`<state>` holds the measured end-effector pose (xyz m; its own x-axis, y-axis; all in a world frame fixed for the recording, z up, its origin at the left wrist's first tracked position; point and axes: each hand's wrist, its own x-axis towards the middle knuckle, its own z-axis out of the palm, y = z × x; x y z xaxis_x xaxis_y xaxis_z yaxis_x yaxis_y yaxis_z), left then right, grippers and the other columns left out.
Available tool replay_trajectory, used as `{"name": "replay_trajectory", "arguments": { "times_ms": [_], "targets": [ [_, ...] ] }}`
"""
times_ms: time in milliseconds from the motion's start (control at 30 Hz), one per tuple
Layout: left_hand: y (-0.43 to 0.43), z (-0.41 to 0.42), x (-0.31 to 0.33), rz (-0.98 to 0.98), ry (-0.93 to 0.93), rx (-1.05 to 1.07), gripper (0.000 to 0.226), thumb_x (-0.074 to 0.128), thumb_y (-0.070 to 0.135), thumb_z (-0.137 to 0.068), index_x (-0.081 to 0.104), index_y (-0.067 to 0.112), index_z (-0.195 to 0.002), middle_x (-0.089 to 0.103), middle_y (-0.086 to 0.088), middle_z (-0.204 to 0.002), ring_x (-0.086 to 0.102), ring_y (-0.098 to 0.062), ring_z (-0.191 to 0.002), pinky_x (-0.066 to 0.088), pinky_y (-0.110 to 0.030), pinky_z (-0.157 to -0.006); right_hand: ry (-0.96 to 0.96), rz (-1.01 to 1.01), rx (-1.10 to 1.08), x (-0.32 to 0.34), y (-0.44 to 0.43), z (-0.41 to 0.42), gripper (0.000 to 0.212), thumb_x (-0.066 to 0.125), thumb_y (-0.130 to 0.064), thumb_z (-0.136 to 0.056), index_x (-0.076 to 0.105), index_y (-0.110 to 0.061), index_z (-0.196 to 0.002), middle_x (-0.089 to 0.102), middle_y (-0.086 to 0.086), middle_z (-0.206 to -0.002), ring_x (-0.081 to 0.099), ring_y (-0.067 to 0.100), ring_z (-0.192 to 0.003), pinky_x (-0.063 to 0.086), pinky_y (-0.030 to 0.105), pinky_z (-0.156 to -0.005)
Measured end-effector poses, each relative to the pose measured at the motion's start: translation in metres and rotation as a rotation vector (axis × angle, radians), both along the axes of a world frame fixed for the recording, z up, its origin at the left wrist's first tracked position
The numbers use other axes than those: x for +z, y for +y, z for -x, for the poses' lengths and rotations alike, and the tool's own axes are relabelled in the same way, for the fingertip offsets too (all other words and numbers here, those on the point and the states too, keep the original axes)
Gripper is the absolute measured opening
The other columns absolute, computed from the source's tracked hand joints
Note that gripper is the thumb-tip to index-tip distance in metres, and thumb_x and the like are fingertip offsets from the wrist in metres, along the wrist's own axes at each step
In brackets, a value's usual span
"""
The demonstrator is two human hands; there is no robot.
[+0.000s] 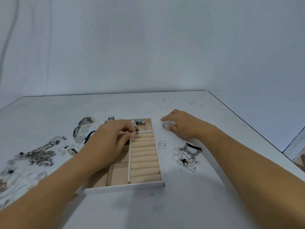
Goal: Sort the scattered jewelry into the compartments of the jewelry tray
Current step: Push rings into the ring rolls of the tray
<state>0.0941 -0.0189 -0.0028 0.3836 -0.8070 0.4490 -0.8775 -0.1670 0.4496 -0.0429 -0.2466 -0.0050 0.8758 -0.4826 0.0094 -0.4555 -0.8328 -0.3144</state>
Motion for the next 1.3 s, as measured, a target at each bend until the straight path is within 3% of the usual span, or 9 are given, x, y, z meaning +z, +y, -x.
{"name": "replay_trajectory", "arguments": {
  "times_ms": [100, 267, 433, 633, 867, 967, 1133, 1300],
  "targets": [
    [0.0, -0.002, -0.005, 0.002, -0.022, 0.02, 0.012, 0.062, 0.023, -0.089, 0.064, 0.029, -0.099, 0.062, 0.013, -0.094, 0.053, -0.005, -0.084, 0.04, -0.019, -0.071, 0.005, 0.014, 0.034, -0.001, 0.0, -0.005, 0.03, 0.053, -0.03, -0.095, 0.059, -0.031, -0.124, 0.05, -0.002, -0.13, 0.046, 0.021, -0.12, 0.037, 0.039, -0.104],
    [0.001, -0.003, -0.007, 0.018, -0.059, 0.021, 0.013, 0.062, 0.023, -0.089, 0.065, 0.027, -0.101, 0.06, 0.014, -0.095, 0.049, -0.007, -0.086, 0.035, -0.009, -0.073, -0.042, 0.026, -0.001, 0.003, 0.005, -0.008, 0.015, 0.058, -0.024, -0.091, 0.062, -0.018, -0.105, 0.054, -0.005, -0.105, 0.053, 0.015, -0.097, 0.038, 0.024, -0.078],
    [0.003, -0.005, -0.008, 0.021, -0.042, 0.044, 0.012, 0.061, 0.026, -0.089, 0.064, 0.028, -0.1, 0.062, 0.012, -0.098, 0.053, -0.01, -0.094, 0.04, -0.026, -0.077, -0.109, 0.138, 0.0, 0.006, 0.02, -0.004, 0.019, 0.061, -0.024, -0.088, 0.061, -0.016, -0.104, 0.053, -0.003, -0.103, 0.048, 0.012, -0.087, 0.038, 0.024, -0.073],
    [0.0, -0.002, -0.006, 0.03, -0.021, 0.017, 0.013, 0.062, 0.022, -0.089, 0.067, 0.023, -0.1, 0.064, 0.011, -0.095, 0.056, -0.01, -0.094, 0.04, -0.025, -0.08, -0.412, 0.035, -0.035, 0.02, 0.049, 0.005, 0.012, 0.066, -0.02, -0.081, 0.062, -0.017, -0.092, 0.058, -0.01, -0.076, 0.055, 0.004, -0.067, 0.046, 0.022, -0.063],
    [0.0, -0.001, -0.005, 0.046, 0.028, 0.004, 0.01, 0.065, 0.021, -0.087, 0.069, 0.023, -0.096, 0.063, 0.012, -0.087, 0.059, -0.009, -0.087, 0.04, -0.019, -0.074, -0.523, -0.084, -0.018, 0.012, 0.069, 0.012, 0.01, 0.064, -0.015, -0.086, 0.067, -0.022, -0.092, 0.066, -0.009, -0.08, 0.061, 0.004, -0.075, 0.049, 0.017, -0.069],
    [-0.002, -0.002, -0.005, 0.036, 0.079, 0.001, 0.009, 0.066, 0.022, -0.086, 0.069, 0.026, -0.093, 0.065, 0.016, -0.085, 0.059, -0.001, -0.084, 0.038, -0.006, -0.072, -0.542, -0.154, -0.02, 0.005, 0.069, 0.012, 0.01, 0.069, -0.017, -0.085, 0.07, -0.021, -0.094, 0.067, -0.016, -0.079, 0.062, -0.003, -0.076, 0.047, 0.01, -0.07],
    [-0.006, -0.004, -0.005, 0.045, 0.149, 0.004, 0.01, 0.069, 0.024, -0.084, 0.069, 0.033, -0.087, 0.063, 0.024, -0.082, 0.058, 0.009, -0.084, 0.039, -0.006, -0.072, -0.64, -0.21, -0.006, 0.001, 0.071, 0.012, 0.013, 0.075, -0.016, -0.08, 0.074, -0.019, -0.092, 0.068, -0.017, -0.076, 0.062, -0.006, -0.071, 0.044, 0.006, -0.068],
    [-0.01, -0.007, -0.007, 0.012, 0.14, 0.004, 0.007, 0.07, 0.026, -0.083, 0.072, 0.032, -0.087, 0.067, 0.021, -0.079, 0.06, 0.006, -0.078, 0.04, -0.004, -0.068, -0.649, -0.262, 0.026, -0.002, 0.07, 0.009, 0.016, 0.073, -0.012, -0.081, 0.072, -0.016, -0.096, 0.07, -0.014, -0.078, 0.067, -0.003, -0.076, 0.052, 0.014, -0.077]
  ]
}}
